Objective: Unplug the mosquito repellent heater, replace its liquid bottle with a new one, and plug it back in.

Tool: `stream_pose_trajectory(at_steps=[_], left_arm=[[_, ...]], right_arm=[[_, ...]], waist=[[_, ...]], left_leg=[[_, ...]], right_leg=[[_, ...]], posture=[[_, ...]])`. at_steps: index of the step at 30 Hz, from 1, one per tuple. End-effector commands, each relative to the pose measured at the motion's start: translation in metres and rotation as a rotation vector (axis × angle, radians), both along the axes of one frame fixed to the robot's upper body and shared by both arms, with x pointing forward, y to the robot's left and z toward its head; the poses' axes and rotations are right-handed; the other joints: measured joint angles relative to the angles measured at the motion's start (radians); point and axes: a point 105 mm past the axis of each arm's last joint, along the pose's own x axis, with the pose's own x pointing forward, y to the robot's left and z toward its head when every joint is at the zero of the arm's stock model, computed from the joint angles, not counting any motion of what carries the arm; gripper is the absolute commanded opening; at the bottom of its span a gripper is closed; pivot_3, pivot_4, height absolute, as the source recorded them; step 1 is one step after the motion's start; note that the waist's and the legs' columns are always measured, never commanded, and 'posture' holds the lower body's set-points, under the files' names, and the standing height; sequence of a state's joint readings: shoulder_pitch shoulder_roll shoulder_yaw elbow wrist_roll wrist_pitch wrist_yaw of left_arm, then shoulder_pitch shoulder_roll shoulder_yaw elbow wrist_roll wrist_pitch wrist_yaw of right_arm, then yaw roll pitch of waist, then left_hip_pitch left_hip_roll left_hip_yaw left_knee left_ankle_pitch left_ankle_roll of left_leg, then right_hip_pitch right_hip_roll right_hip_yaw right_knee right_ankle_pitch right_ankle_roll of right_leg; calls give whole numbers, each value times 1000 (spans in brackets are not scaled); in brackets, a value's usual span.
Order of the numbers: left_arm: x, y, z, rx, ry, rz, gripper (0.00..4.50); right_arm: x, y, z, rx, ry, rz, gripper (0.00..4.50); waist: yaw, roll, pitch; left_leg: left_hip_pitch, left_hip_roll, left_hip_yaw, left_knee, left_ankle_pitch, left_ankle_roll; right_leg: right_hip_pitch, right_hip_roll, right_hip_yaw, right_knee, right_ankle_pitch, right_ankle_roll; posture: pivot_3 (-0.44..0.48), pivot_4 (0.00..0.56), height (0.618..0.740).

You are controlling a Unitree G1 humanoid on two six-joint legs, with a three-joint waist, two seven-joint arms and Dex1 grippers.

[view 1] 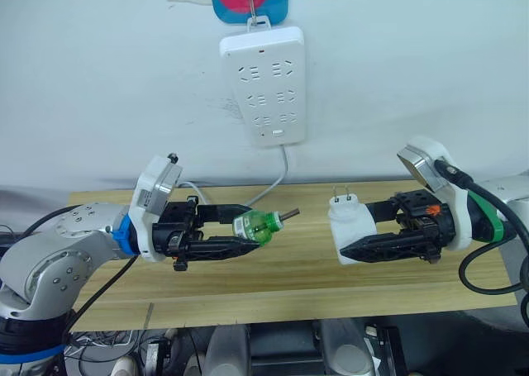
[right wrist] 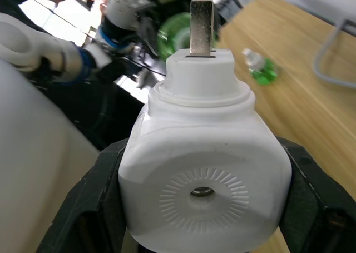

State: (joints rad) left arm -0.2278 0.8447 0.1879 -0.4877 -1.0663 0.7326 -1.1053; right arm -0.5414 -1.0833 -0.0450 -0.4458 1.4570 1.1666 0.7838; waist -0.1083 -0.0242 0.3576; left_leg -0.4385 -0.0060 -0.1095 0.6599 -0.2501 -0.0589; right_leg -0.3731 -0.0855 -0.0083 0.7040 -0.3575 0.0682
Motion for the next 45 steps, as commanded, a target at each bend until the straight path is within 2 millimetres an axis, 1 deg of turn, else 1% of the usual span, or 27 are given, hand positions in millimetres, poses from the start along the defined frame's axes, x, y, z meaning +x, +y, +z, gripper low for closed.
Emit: stream_pose_trajectory(at_steps=[1, 4, 9, 13, 16, 22, 25, 28, 30, 39, 45], left_arm=[[-4, -4, 8, -30, -86, -7, 2260], [-4, -5, 11, -93, -122, -6, 2260], [-2, -8, 11, -124, -141, 2, 2260], [-2, -10, 10, -155, -150, -6, 2260], [-1, -11, 10, -169, -155, -7, 2260], [0, -14, 10, -185, -179, -9, 2260], [2, -16, 9, -181, -190, -6, 2260], [3, -17, 7, -169, -200, -7, 2260], [2, -18, 6, -167, -203, -8, 2260], [0, -19, 6, -161, -205, -1, 2260], [-3, -19, 6, -157, -199, 2, 2260]], right_arm=[[5, -8, -5, -60, -27, -22, 2994], [19, -18, -16, -137, -38, -89, 2994], [42, -34, -34, -274, -63, -182, 2994], [60, -54, -50, -417, -72, -269, 2994], [70, -65, -58, -500, -93, -308, 2994], [95, -97, -87, -728, -94, -429, 2994], [102, -105, -96, -795, -106, -441, 2994], [115, -119, -107, -890, -121, -495, 2994], [120, -123, -112, -924, -125, -513, 2994], [140, -135, -119, -1018, -186, -573, 2994], [149, -131, -122, -1011, -192, -600, 2994]], waist=[[0, 0, 0], [0, 0, 0], [-3, 0, 0], [-5, 0, 0], [-6, 0, 0], [-7, 0, 0], [-7, 0, 0], [-9, 0, 0], [-9, 0, 0], [-7, 0, 0], [-6, 0, 0]], left_leg=[[0, 0, 0, 0, 0, 0], [0, 0, 0, 0, 0, 0], [0, 0, 0, 1, 0, 0], [0, 0, 0, 1, 0, 0], [0, 0, 0, 1, 0, 0], [0, 0, 0, 1, 0, 0], [0, 0, 0, 1, 0, 0], [0, 0, 1, 1, 0, 0], [0, -1, 1, 2, 0, 0], [0, 0, 0, 2, 0, 0], [1, 0, 1, 1, 0, 0]], right_leg=[[0, 0, 0, 0, 0, 0], [0, 0, 0, 1, 0, 0], [0, 0, 0, 2, 0, 0], [0, 0, 0, 2, 0, 0], [0, 0, 0, 2, 0, 0], [0, 0, 0, 2, 0, 0], [0, 0, 0, 3, 0, 0], [0, 0, 1, 3, 0, 0], [0, 0, 1, 3, 0, 0], [0, -1, 0, 3, 0, 0], [0, -1, 1, 4, 0, 0]], posture=[[-201, 325, 740], [-207, 326, 740], [-222, 331, 740], [-236, 328, 740], [-244, 328, 740], [-238, 336, 740], [-229, 342, 740], [-222, 346, 740], [-219, 347, 740], [-193, 354, 740], [-175, 362, 740]])
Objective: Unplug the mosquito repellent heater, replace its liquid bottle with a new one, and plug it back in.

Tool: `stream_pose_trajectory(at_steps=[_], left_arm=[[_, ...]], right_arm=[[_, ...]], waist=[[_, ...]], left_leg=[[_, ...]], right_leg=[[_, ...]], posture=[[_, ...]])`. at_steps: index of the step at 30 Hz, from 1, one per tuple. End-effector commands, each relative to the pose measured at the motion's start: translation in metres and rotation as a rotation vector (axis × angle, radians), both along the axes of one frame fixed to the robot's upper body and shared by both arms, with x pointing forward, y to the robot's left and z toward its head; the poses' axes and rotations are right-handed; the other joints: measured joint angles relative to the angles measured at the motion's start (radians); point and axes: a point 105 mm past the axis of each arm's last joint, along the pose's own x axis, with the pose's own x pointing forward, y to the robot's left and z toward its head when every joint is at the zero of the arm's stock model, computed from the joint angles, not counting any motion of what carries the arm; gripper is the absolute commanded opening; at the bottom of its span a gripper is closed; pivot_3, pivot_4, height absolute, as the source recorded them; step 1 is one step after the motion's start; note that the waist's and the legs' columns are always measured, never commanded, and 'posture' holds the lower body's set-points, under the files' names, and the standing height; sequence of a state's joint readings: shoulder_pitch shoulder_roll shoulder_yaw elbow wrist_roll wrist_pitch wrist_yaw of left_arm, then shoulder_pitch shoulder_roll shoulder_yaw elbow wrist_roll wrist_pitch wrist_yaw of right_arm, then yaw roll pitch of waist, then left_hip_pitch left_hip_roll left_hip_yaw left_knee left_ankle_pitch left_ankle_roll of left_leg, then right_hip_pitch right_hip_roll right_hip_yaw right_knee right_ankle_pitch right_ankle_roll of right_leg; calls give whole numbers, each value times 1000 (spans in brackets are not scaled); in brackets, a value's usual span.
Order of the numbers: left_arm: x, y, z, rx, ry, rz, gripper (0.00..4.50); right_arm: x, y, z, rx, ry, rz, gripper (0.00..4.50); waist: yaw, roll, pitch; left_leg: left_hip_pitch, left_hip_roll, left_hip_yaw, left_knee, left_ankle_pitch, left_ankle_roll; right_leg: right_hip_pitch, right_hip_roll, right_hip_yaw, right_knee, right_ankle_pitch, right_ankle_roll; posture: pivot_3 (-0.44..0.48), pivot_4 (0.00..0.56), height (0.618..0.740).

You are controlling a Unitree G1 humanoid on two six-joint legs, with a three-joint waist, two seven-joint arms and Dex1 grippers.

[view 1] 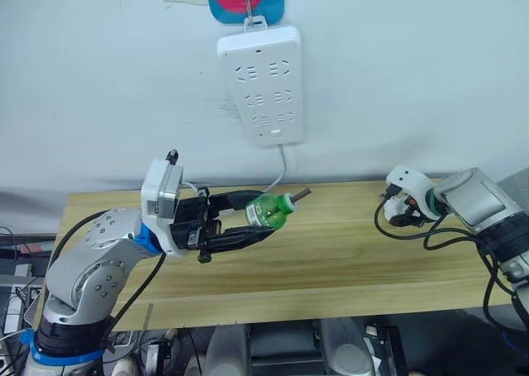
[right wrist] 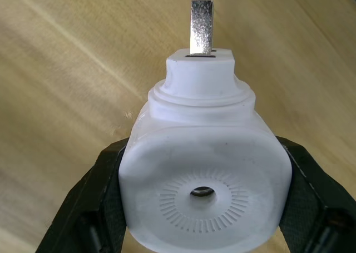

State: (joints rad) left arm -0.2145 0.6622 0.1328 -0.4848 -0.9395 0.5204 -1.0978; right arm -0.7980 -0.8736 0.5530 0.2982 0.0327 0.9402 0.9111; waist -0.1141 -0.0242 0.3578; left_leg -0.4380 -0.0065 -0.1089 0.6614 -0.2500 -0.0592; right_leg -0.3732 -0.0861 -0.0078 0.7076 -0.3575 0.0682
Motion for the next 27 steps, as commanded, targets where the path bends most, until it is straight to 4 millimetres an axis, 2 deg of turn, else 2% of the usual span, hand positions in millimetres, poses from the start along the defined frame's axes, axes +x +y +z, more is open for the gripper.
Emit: stream_pose_trajectory(at_steps=[1, 10, 12, 15, 21, 27], left_arm=[[-9, -3, 6, 0, -34, -21, 2260], [-12, -3, 5, 4, -24, -13, 2260], [-11, -3, 5, 5, -23, -14, 2260], [-11, -3, 5, 6, -22, -15, 2260], [-11, -3, 4, 7, -22, -19, 2260], [-7, -2, 2, 7, -36, -4, 2260]], right_arm=[[7, -5, 10, -10, -50, -14, 2994], [10, -6, 6, -24, -64, -14, 2994], [10, -6, 6, -24, -65, -13, 3736], [10, -5, 7, -21, -66, -9, 4456], [9, -6, 11, -19, -72, -5, 4456], [2, -8, 32, -3, -110, 23, 4456]], waist=[[1, 0, 0], [2, 0, 0], [2, 0, 0], [2, 0, 0], [2, 0, 0], [2, 0, 0]], left_leg=[[0, 0, 0, 0, 0, 0], [0, 0, 0, 0, 0, 0], [0, 0, 0, 0, 0, 0], [0, 0, 0, 0, 0, 0], [0, 0, 0, 0, 0, 0], [0, 0, 0, 0, 0, 0]], right_leg=[[0, 0, 0, 0, 0, 0], [0, 0, 0, 0, 0, 0], [0, 0, 0, 0, 0, 0], [0, 0, 0, 0, 0, 0], [0, 0, 0, 0, 0, 0], [0, 0, 0, 0, 0, 0]], posture=[[-174, 363, 740], [-166, 366, 740], [-167, 366, 740], [-168, 365, 740], [-173, 364, 740], [-198, 344, 740]])
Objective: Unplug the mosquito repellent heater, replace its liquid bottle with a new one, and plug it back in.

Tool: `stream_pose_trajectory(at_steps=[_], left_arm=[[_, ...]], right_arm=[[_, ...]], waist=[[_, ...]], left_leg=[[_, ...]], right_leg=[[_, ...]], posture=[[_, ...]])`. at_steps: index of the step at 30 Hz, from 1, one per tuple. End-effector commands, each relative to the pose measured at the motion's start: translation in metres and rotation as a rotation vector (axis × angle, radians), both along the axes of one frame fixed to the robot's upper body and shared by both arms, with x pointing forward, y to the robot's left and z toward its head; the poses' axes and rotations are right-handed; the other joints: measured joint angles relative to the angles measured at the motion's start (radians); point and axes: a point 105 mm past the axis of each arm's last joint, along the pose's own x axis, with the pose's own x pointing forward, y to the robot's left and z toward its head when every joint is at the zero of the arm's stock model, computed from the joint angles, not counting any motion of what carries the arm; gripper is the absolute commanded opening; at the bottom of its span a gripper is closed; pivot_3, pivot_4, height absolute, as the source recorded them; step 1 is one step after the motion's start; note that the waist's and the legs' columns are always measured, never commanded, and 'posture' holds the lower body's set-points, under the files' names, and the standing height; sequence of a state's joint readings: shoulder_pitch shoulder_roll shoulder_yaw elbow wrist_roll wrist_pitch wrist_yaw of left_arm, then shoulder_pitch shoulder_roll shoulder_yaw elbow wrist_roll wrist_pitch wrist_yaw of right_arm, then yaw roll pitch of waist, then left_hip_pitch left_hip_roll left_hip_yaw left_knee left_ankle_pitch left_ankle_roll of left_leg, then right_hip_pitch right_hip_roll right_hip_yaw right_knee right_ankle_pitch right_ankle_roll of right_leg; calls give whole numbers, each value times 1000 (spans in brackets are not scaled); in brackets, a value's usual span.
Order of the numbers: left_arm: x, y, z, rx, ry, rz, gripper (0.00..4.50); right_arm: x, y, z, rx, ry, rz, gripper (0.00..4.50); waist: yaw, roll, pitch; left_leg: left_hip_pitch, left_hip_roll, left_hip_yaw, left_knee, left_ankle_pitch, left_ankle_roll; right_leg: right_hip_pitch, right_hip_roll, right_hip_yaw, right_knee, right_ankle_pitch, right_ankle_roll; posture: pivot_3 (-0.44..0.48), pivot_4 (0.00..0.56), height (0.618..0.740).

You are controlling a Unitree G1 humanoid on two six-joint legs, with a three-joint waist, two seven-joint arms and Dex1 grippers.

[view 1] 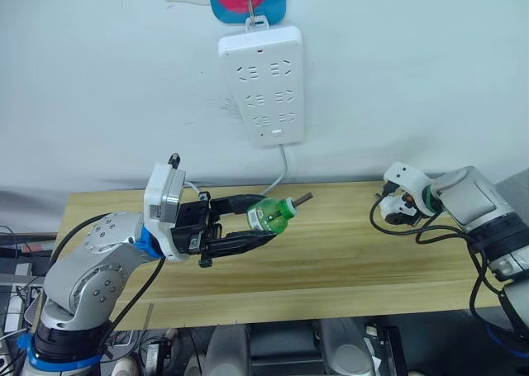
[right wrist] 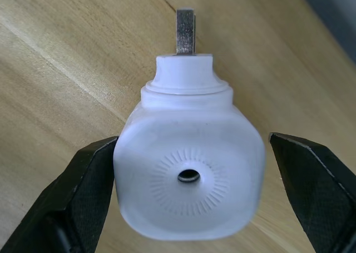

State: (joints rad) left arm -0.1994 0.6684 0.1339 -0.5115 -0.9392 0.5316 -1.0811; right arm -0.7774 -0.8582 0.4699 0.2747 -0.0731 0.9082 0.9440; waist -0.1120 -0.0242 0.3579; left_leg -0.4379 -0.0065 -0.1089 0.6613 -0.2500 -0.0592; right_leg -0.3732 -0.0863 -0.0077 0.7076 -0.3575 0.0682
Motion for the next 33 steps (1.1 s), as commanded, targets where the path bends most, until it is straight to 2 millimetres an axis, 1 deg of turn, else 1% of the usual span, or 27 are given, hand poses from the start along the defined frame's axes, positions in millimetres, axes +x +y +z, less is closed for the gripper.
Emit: stream_pose_trajectory(at_steps=[1, 2, 4, 6, 7, 8, 10, 11, 15, 17, 20, 21, 24, 26, 30, 31, 33], left_arm=[[-3, 0, 3, -7, -42, -8, 2260], [-2, 1, 2, -6, -45, -7, 2260], [0, 2, 1, -3, -55, 1, 2260], [3, 4, 1, 3, -71, 14, 2260], [4, 4, 0, 4, -76, 19, 2260], [6, 5, 0, 5, -83, 25, 2260], [10, 6, 0, 9, -103, 42, 2260], [11, 7, 0, 8, -109, 48, 2260], [18, 8, 3, -1, -140, 88, 2260], [21, 9, 6, -13, -151, 112, 2260], [25, 12, 8, -19, -168, 146, 2260], [26, 12, 9, -19, -172, 152, 2260], [27, 13, 10, -23, -196, 182, 2260], [27, 13, 8, -19, -206, 192, 2260], [28, 13, 8, -35, -214, 209, 2260], [28, 12, 9, -42, -218, 218, 2260], [29, 12, 9, -49, -229, 231, 2260]], right_arm=[[-7, -2, 22, 42, -36, 24, 4456], [-11, 2, 25, 73, -31, 44, 4456], [-17, 17, 34, 182, -35, 82, 4456], [-24, 38, 46, 358, -32, 102, 4456], [-26, 44, 50, 413, -30, 107, 4456], [-28, 55, 56, 493, -40, 126, 4456], [-38, 74, 68, 655, -25, 142, 4456], [-42, 79, 72, 705, -22, 147, 4456], [-54, 96, 85, 841, -64, 179, 4456], [-64, 103, 90, 910, -83, 213, 4456], [-89, 115, 89, 991, -7, 275, 4456], [-94, 117, 89, 1007, 16, 285, 4456], [-111, 125, 84, 1083, 155, 296, 4456], [-115, 128, 84, 1118, 168, 305, 4456], [-117, 138, 86, 1158, 122, 306, 4456], [-117, 141, 88, 1185, 104, 306, 4456], [-119, 145, 90, 1220, 97, 311, 4456]], waist=[[0, 0, 0], [0, 0, 0], [-1, 0, 0], [-5, 0, 0], [-7, 0, 0], [-8, 0, 0], [-6, 0, 0], [-5, 0, 0], [0, 0, -2], [0, 0, -3], [-2, 0, -5], [-3, 0, -5], [-8, 0, -8], [-11, 0, -13], [-24, 0, -14], [-26, 0, -14], [-28, 0, -14]], left_leg=[[0, 0, 0, 0, 0, 0], [0, 0, 0, 0, 0, 0], [0, 0, 0, 0, 0, 0], [0, 0, 0, 0, 0, 0], [0, 0, 1, 0, 0, 0], [1, 0, 1, 0, 0, 0], [1, 0, 0, 0, 0, 0], [1, 0, 0, 0, 0, 0], [1, 0, 0, 0, 0, 0], [1, 0, -1, 0, 0, 0], [1, -1, 0, 0, 0, 0], [1, 0, 0, 0, 0, 0], [2, 0, 0, 1, 0, -1], [2, 0, 0, 1, 0, -1], [3, 0, 0, 1, 1, -1], [3, 0, 0, 1, 1, -1], [3, 0, 0, 2, 1, -1]], right_leg=[[0, 0, 0, 0, 0, 0], [0, 0, 0, 0, 0, 0], [0, 0, 0, 0, 0, 0], [0, 0, 0, 0, 0, 0], [0, 0, 0, 0, 0, 0], [0, 0, 0, 1, 0, 0], [0, 0, 0, 2, 0, 0], [1, 0, 0, 2, 0, 0], [1, 0, 0, 2, 0, 0], [1, 0, -1, 1, 0, 0], [1, 0, -1, 3, 0, 0], [1, 0, -1, 4, 0, 0], [0, 0, -1, 4, 0, 0], [0, 0, 0, 4, 0, 0], [1, 0, 0, 6, 0, 0], [1, 0, 0, 6, 0, 0], [1, 0, 0, 7, 0, 0]], posture=[[-201, 340, 740], [-204, 335, 740], [-209, 327, 740], [-214, 319, 740], [-218, 314, 740], [-221, 306, 740], [-227, 294, 740], [-227, 294, 740], [-233, 270, 740], [-234, 265, 740], [-234, 256, 740], [-234, 255, 740], [-235, 251, 740], [-235, 254, 740], [-236, 269, 740], [-236, 289, 740], [-231, 306, 740]])
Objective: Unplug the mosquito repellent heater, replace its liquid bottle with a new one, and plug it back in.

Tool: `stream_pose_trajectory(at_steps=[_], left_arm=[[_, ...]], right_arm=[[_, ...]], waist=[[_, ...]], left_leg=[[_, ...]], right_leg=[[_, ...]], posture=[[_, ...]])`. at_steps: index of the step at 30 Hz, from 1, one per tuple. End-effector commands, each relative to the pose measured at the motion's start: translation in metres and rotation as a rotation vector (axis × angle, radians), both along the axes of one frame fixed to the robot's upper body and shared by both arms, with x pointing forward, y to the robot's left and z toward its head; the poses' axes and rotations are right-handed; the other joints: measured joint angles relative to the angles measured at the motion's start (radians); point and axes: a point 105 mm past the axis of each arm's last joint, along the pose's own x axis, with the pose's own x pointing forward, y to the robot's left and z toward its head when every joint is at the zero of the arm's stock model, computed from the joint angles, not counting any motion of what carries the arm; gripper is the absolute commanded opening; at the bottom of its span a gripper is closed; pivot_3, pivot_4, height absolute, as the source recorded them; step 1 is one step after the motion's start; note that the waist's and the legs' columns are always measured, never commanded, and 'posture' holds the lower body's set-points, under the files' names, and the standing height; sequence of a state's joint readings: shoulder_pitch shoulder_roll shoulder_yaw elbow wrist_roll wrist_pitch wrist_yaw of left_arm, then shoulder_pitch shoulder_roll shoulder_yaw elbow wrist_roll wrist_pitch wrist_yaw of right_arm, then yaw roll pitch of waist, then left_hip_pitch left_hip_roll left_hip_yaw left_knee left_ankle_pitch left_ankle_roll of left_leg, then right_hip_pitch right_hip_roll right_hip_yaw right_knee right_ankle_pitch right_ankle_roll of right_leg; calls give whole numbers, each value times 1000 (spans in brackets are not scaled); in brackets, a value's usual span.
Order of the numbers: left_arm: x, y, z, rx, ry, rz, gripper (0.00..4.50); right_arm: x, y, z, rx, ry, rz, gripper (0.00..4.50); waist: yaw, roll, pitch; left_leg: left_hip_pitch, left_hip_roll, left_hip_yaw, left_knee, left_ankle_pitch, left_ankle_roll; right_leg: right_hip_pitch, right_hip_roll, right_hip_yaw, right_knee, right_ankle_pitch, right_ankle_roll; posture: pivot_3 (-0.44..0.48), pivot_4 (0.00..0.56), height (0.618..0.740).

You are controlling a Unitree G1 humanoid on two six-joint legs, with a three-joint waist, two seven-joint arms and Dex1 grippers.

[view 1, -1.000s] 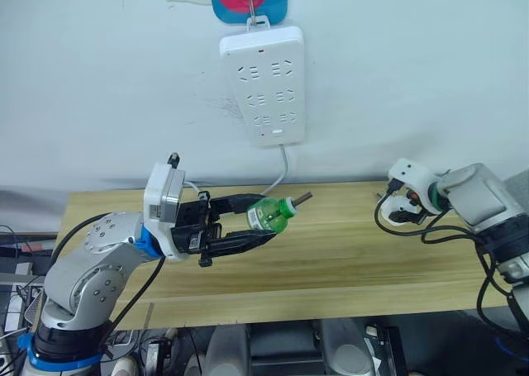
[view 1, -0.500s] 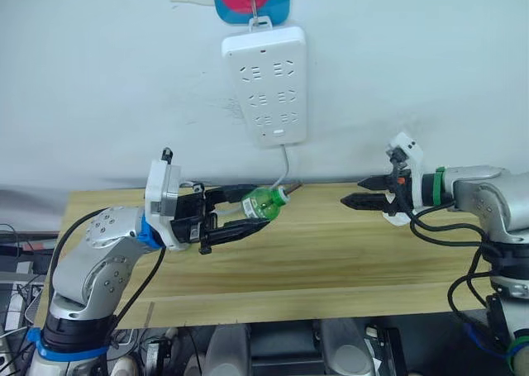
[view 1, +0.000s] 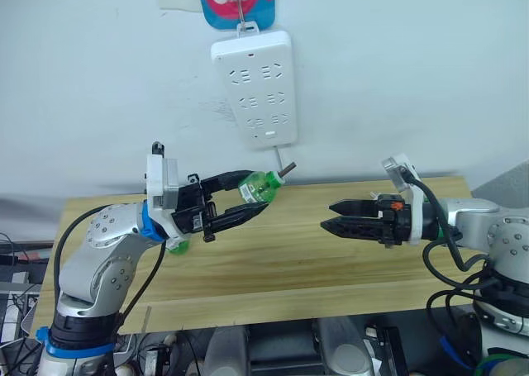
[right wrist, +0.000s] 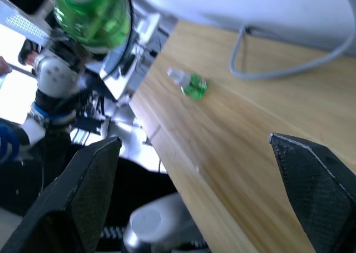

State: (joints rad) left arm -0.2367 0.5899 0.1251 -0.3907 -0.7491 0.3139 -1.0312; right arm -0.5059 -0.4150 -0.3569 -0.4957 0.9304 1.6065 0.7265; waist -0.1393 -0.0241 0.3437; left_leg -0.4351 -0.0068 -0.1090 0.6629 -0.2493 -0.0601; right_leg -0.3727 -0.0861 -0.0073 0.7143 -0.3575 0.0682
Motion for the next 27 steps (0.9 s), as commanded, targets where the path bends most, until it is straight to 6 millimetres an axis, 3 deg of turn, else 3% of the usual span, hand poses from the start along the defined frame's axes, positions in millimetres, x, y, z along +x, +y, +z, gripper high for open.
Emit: stream_pose_trajectory(at_steps=[1, 9, 27], left_arm=[[-4, 0, 8, -18, -64, 29, 2260], [-2, 2, 9, -29, -68, 66, 2260], [-4, -14, 9, -100, -66, 65, 2260]], right_arm=[[-9, 4, 6, 50, -28, 5, 4456], [-16, 18, 20, 167, -22, 61, 4456], [-6, 52, 54, 337, 41, -73, 4456]], waist=[[-1, 0, 0], [-2, 0, 0], [-5, 1, 1]], left_leg=[[0, 0, 0, 0, 0, 0], [0, 1, 0, 0, 0, 1], [1, 1, 0, 0, -1, 1]], right_leg=[[0, 0, 0, 0, 0, 0], [1, 0, 1, 0, 0, 0], [1, 1, 1, -1, 0, 0]], posture=[[-231, 306, 740], [-223, 340, 740], [-233, 351, 740]])
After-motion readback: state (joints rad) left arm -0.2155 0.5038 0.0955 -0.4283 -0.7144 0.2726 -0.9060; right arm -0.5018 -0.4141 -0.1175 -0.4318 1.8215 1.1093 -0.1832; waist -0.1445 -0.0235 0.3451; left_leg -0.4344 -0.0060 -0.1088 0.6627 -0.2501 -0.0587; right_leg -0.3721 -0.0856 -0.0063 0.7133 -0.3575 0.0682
